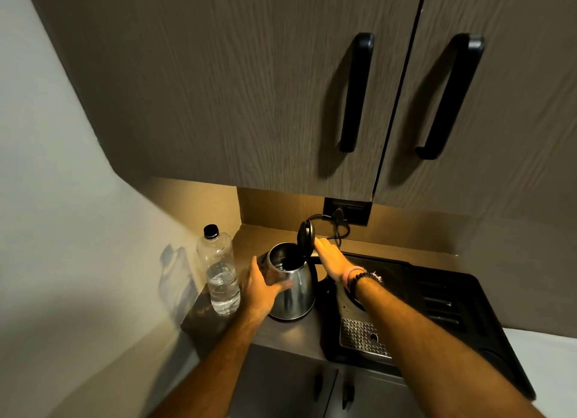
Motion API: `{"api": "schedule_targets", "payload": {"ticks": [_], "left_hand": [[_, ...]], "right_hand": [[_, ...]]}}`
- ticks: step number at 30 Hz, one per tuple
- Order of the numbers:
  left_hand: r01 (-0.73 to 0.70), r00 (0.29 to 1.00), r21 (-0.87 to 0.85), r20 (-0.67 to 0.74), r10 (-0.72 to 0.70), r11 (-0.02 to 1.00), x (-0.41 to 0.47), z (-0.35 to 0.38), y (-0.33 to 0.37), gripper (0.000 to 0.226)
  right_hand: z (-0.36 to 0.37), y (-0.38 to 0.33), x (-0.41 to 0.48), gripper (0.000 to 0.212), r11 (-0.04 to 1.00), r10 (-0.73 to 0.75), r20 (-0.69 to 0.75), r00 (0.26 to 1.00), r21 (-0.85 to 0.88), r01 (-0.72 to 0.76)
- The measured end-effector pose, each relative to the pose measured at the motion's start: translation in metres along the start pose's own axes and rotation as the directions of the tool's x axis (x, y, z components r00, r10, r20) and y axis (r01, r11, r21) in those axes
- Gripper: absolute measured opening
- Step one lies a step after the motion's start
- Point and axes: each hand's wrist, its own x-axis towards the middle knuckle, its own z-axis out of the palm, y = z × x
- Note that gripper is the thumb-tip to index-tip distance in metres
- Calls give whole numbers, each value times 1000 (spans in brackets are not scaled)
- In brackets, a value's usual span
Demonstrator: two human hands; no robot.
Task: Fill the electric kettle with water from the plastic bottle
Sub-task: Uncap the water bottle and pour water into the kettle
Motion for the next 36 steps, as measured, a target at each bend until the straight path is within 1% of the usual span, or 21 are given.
{"api": "schedule_targets", "payload": {"ticks": [1,2,3,4,5,6,7,8,10,12,14,18,20,25,27,30,33,35,36], "left_hand": [[-39,996,59,-80,43,998,-6,-5,4,96],[-105,973,120,-191,126,987,-12,-13,9,78],[-189,918,188,-314,241,964,-16,-22,14,58],[-262,833,258,-426,353,930,-17,-33,19,41],[-305,742,311,-515,429,900,-15,-45,24,31],[-314,680,335,-573,457,888,-12,-59,30,28],[-293,666,332,-602,440,897,-7,-72,36,30],[-248,688,322,-606,400,914,-1,-85,41,34],[-153,776,344,-538,328,926,14,-103,47,43],[-143,839,373,-447,312,917,26,-112,46,48],[-168,867,362,-389,313,917,33,-118,44,44],[-217,854,397,-366,371,892,38,-125,40,40],[-214,851,417,-365,378,883,39,-126,41,45],[-181,857,354,-401,324,917,42,-127,40,61],[-162,849,375,-418,323,913,44,-130,41,64],[-138,831,417,-445,334,899,46,-130,40,69],[-127,805,402,-493,331,907,44,-128,42,75],[-133,774,378,-538,334,916,43,-127,48,74],[-159,747,385,-555,366,909,42,-126,50,71]], "right_hand": [[0,-1,-1,52,1000,-5,7,1000,15,4],[0,-2,-1,54,999,0,-1,1000,37,0],[0,-2,-1,56,998,13,-18,1000,59,-12],[0,-3,0,58,997,30,-37,999,68,-27],[1,-4,1,61,996,59,-55,997,74,-54],[1,-5,0,65,992,101,-64,993,87,-95],[1,-4,0,71,986,145,-55,988,88,-140],[1,-4,0,76,982,174,-42,984,76,-171],[2,-4,-2,84,977,208,-39,977,56,-206],[2,-5,-3,87,972,228,-47,972,69,-225],[2,-5,-4,89,970,236,-34,971,72,-233],[1,-5,-5,90,966,246,-3,969,85,-245],[1,-5,-6,90,963,251,-2,968,100,-250],[1,-6,-7,89,961,256,6,967,105,-255],[1,-6,-6,88,961,256,7,967,103,-255],[0,-5,-6,88,962,253,7,967,105,-252],[0,-6,-5,88,962,256,8,967,100,-256],[0,-6,-5,86,961,259,8,966,95,-258],[0,-6,-5,86,961,258,8,966,97,-257]]}}
